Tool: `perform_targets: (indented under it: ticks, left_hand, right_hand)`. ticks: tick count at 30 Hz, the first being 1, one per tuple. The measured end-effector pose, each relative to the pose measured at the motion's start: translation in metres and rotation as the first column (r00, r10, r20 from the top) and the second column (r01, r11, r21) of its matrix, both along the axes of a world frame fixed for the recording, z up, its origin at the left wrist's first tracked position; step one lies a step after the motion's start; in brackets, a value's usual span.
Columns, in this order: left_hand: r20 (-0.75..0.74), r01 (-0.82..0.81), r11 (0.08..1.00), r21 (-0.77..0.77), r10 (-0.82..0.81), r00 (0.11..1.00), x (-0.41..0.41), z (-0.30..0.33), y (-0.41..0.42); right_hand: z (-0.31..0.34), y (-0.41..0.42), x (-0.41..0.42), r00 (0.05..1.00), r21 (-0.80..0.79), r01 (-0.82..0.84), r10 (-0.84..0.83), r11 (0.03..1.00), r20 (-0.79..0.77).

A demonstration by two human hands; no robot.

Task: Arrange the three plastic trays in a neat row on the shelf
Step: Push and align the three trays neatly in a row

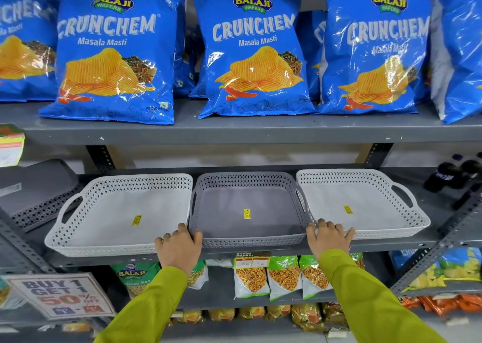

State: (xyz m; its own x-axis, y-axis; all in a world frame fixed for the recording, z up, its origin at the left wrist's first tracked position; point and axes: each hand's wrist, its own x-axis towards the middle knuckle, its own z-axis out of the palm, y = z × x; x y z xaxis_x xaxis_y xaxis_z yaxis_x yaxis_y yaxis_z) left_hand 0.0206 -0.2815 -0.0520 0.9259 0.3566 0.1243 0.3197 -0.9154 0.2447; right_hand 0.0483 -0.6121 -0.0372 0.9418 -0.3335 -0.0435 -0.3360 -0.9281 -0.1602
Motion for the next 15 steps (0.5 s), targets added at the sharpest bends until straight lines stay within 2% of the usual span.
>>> perform_targets:
  ticks: [15]
  left_hand:
    - [-0.008, -0.024, 1.000, 0.009, 0.024, 1.000, 0.0013, -0.0036, 0.0002]
  right_hand:
    - [-0.0014, -0.0034, -0.0034, 1.000, 0.010, -0.005, 0.005, 1.000, 0.023]
